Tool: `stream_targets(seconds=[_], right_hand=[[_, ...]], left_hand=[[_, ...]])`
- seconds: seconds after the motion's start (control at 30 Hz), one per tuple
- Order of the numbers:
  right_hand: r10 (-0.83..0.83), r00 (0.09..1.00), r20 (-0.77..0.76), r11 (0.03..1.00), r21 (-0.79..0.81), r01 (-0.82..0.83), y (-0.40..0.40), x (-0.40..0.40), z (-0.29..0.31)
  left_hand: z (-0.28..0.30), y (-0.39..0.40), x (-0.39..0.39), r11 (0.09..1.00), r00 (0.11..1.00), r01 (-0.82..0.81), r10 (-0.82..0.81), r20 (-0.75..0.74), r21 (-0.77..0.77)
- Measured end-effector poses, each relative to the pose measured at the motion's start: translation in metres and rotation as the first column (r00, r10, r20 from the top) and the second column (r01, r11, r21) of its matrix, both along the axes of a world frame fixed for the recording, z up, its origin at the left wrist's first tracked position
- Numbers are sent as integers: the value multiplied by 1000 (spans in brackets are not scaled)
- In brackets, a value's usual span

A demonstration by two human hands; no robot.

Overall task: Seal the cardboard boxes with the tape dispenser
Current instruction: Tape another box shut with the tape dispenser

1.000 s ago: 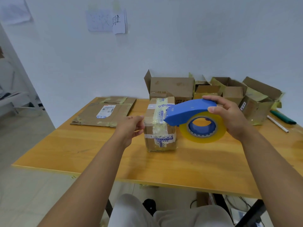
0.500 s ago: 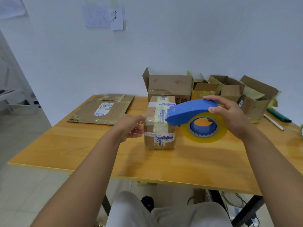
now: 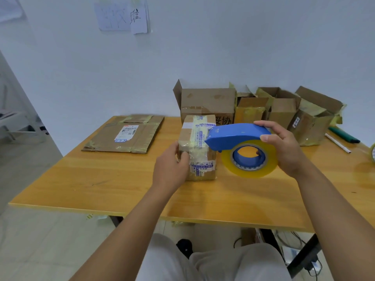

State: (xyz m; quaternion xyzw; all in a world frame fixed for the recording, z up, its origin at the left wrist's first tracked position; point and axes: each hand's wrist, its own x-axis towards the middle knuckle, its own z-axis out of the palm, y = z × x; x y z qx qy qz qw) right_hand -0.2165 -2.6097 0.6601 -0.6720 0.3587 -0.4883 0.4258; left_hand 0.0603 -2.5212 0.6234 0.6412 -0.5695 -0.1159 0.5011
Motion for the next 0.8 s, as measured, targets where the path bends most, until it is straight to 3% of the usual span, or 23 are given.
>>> stream_targets(seconds=[0.1,0.2,0.27,0.37,0.57,0.8], right_hand=[[-9,999,54,1000,18,8,3,10,-7],[-21,995,100,999,37,18,10,24,-18],[-42,991,130,998,43,36,14,29,-23],[-65,989,135,997,50,58,15,28,-26],[-22,996,86,999,40,19,10,22,-23],[26,997,77,1000,16,-27,10,16,-24]], left_hand=[[-5,-8,-1,997,995,41,-46,92,64],[-4,-22,9,984,957,-117,75,280,138],[-3,-29,9,980,863,-196,157,481,32],[-6,-33,-1,996,774,-67,93,627,-64],[-11,-36,-2,994,698,-58,110,708,-97],[-18,-39,-17,977,705,-162,211,677,-136]])
